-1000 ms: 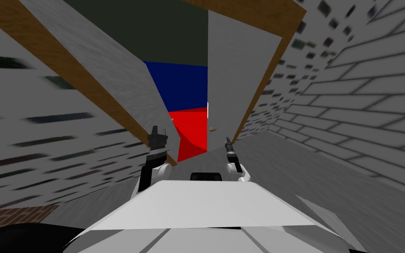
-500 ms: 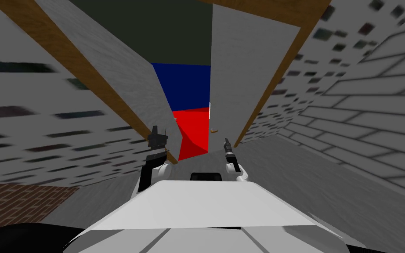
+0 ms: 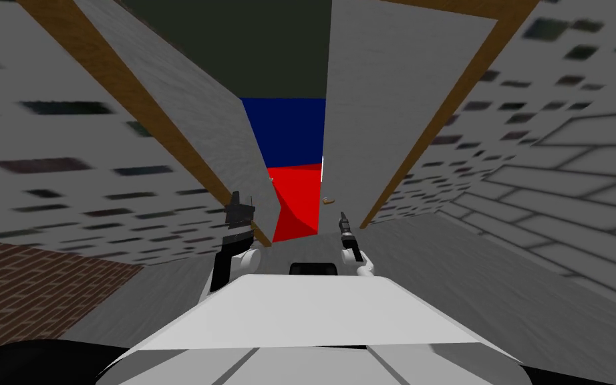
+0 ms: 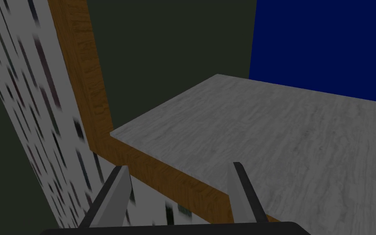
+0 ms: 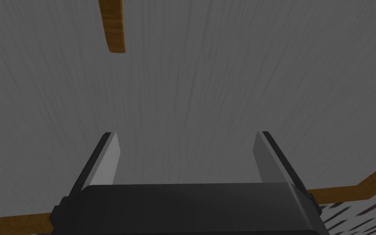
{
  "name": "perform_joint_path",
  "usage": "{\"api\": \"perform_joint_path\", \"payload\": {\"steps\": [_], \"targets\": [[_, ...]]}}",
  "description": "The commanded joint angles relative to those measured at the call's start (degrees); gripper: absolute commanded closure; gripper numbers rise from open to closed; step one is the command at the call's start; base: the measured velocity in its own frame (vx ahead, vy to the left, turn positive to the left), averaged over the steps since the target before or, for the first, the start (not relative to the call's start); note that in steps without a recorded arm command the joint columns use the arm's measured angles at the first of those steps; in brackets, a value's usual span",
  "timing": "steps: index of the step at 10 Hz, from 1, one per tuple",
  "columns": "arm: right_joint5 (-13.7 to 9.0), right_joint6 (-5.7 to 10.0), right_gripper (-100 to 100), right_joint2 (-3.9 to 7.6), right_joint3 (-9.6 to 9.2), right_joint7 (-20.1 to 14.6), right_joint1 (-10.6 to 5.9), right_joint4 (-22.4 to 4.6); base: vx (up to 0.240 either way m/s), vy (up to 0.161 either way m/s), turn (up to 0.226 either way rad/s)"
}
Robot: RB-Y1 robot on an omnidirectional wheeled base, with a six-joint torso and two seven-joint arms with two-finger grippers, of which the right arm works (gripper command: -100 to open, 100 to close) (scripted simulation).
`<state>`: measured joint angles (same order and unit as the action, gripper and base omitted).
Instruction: Push the door open
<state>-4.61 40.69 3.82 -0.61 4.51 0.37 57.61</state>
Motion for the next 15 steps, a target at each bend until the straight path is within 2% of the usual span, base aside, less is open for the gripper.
{"api": "perform_joint_path", "payload": {"steps": [1, 6, 7, 9, 10, 11, 15], "targets": [[-0.4, 0.58, -100, -0.05, -0.02, -0.2, -1.18, -2.7, 0.037, -0.072, 0.171], [-1.4, 1.93, -100, -0.76, -0.22, -0.5, -3.84, -9.2, 0.041, -0.091, 0.141], [-1.4, 1.93, -100, -0.76, -0.22, -0.5, -3.84, -9.2, 0.021, -0.051, 0.053], [-1.7, 2.38, -100, -1.06, -0.28, -0.6, -4.72, -11.4, 0.022, -0.051, 0.094], [-2.0, 2.79, -100, -1.36, -0.34, -0.7, -5.54, -13.4, 0.04, -0.084, 0.193], [-2.0, 2.79, -100, -1.36, -0.34, -0.7, -5.54, -13.4, 0.034, -0.077, 0.082], [-2.7, 3.77, -100, -2.19, -0.48, -0.9, -7.46, -18.2, 0.027, -0.081, 0.118]]}}
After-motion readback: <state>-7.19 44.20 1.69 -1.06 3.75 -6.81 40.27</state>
